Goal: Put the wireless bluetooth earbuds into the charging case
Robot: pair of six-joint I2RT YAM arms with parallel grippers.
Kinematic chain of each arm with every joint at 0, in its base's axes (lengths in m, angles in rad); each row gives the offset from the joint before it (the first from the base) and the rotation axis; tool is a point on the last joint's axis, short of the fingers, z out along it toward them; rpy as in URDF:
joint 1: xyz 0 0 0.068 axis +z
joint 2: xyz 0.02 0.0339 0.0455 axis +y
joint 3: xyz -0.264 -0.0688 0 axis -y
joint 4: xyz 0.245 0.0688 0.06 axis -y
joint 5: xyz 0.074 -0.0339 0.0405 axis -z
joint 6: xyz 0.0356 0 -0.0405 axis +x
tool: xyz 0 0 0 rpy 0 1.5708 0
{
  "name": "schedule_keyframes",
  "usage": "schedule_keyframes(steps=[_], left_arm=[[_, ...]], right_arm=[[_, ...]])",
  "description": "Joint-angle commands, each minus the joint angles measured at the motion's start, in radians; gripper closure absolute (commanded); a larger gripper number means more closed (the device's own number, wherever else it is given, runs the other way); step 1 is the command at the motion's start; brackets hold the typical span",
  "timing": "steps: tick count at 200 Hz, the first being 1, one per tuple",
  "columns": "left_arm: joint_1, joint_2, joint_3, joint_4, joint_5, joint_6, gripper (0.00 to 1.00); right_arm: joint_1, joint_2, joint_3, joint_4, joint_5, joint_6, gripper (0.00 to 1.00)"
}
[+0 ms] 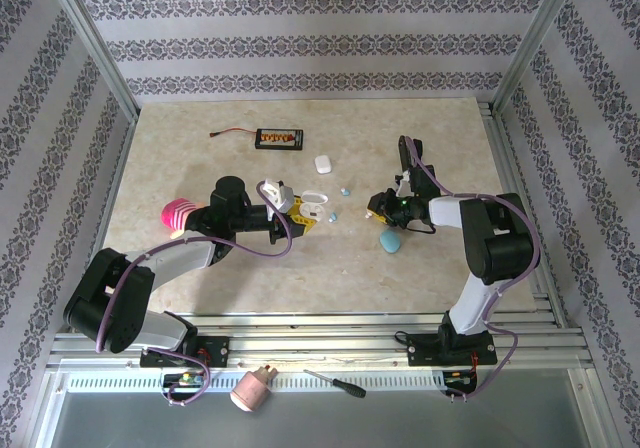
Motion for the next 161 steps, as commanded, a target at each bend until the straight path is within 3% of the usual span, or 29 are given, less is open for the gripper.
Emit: schedule_keyframes(steps=[1, 70, 123, 161], left_arm=[[0.011, -0.017, -0.007, 0.020, 0.017, 0.019, 0.75], [0.011, -0.016, 0.000, 0.004, 0.015, 0.031, 0.75], [0.010, -0.006, 0.009, 0.006, 0.018, 0.033, 0.75], [0.011, 0.000, 0.012, 0.007, 0.018, 0.032, 0.75]], right_arm=[[0.014, 0.019, 0.029, -0.016, -0.004, -0.010, 0.70], [0.016, 0.042, 0.035, -0.027, -0.002, 0.002, 0.79], [0.027, 0.041, 0.039, -0.029, -0.001, 0.001, 0.75], [0.031, 0.048, 0.040, -0.033, -0.001, -0.004, 0.78]])
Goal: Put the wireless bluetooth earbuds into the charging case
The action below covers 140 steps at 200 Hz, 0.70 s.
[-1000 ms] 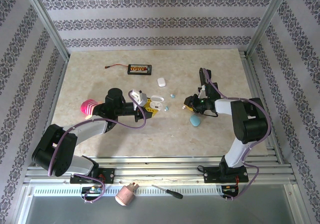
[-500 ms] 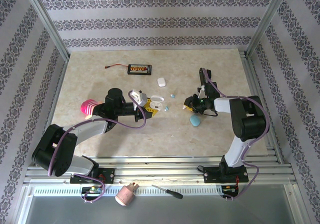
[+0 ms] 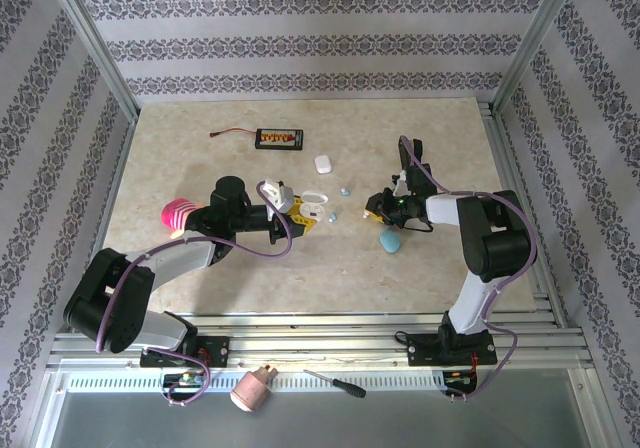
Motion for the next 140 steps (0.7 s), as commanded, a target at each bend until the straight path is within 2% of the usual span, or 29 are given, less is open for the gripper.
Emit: schedule_keyframes(steps=[1, 60, 97, 140], left_arm=[[0.011, 0.000, 0.011, 0.008, 0.018, 0.028, 0.75], [0.011, -0.001, 0.002, 0.004, 0.003, 0.036, 0.75], [0.011, 0.005, 0.001, -0.002, -0.008, 0.045, 0.75], [0.010, 0.016, 0.011, -0.003, -0.008, 0.047, 0.75]], right_arm=[[0.015, 0.025, 0.016, -0.016, -0.001, -0.008, 0.78], [0.026, -0.043, 0.006, -0.042, 0.059, -0.021, 0.80], [0.061, -0.161, -0.003, -0.165, 0.263, -0.073, 0.80], [0.155, -0.276, 0.035, -0.341, 0.534, -0.135, 0.80]])
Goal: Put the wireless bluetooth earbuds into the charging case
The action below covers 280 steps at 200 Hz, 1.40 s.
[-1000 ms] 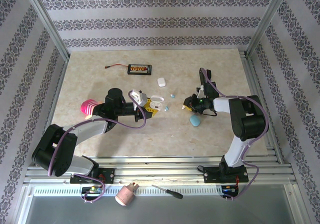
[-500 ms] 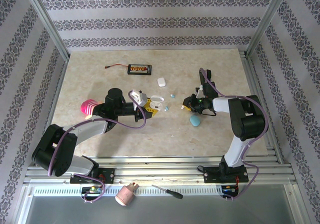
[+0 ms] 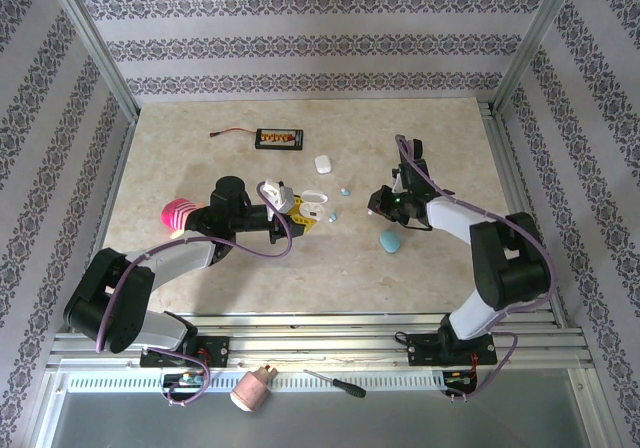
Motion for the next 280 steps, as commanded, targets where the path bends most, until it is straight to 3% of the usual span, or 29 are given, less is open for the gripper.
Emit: schedule_keyframes(steps=[1, 27, 80, 104, 163, 203, 238, 280], left_arm=[[0.010, 0.015, 0.011, -0.002, 0.003, 0.025, 0.75], [0.011, 0.025, 0.012, 0.015, 0.008, 0.009, 0.75], [0.011, 0.026, 0.017, 0.021, 0.010, 0.003, 0.75], [0.010, 0.029, 0.008, 0.035, -0.028, 0.001, 0.75], [0.014, 0.091, -0.009, 0.146, -0.049, -0.021, 0.75], [0.040, 0.156, -0.001, 0.292, 0.009, -0.135, 0.75], [0.041, 0.179, 0.022, 0.293, 0.037, -0.159, 0.75], [0.041, 0.148, 0.029, 0.246, 0.084, -0.159, 0.75]], right_arm=[[0.055, -0.054, 0.036, -0.161, 0.232, -0.058, 0.80], [0.134, -0.081, 0.088, -0.267, 0.428, -0.072, 0.80], [0.211, -0.062, 0.148, -0.336, 0.542, -0.077, 0.81], [0.226, -0.075, 0.142, -0.315, 0.536, -0.079, 0.83], [0.268, -0.224, 0.137, -0.232, 0.405, -0.210, 0.83], [0.296, -0.343, 0.102, -0.115, 0.160, -0.353, 0.82], [0.312, -0.430, -0.016, 0.156, -0.069, -0.372, 0.83], [0.326, -0.399, 0.013, 0.161, -0.149, -0.421, 0.84]])
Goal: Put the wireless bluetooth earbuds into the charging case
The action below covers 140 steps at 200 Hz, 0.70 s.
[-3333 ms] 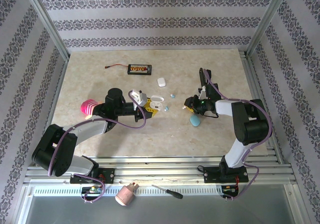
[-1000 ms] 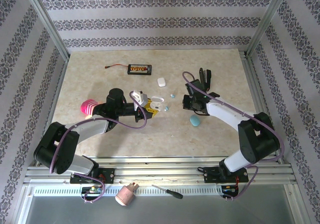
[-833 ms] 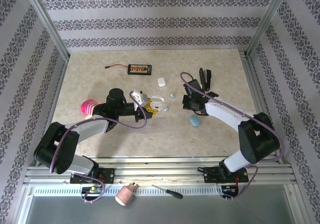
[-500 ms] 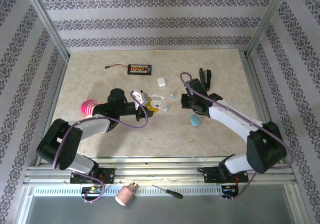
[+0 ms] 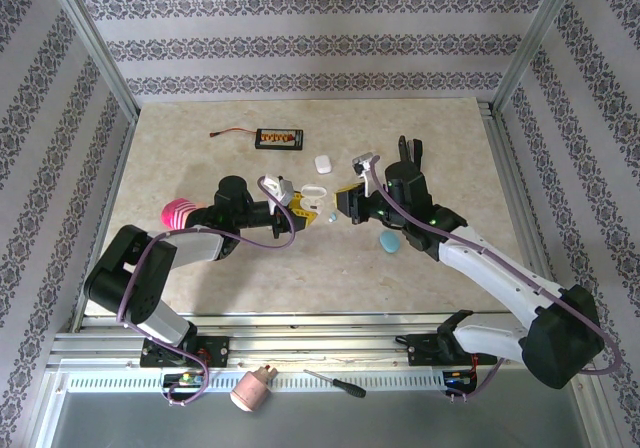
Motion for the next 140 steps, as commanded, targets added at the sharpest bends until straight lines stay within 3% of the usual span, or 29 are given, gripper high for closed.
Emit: schedule_keyframes(steps=[1, 140], left_arm=[[0.008, -0.020, 0.028, 0.020, 0.059, -0.015, 0.75], [0.007, -0.023, 0.036, 0.050, 0.082, -0.056, 0.76]], right_arm=[[0.012, 0.018, 0.011, 0.081, -0.106, -0.052, 0.84], [0.028, 0.116, 0.039, 0.093, -0.114, -0.075, 0.85]])
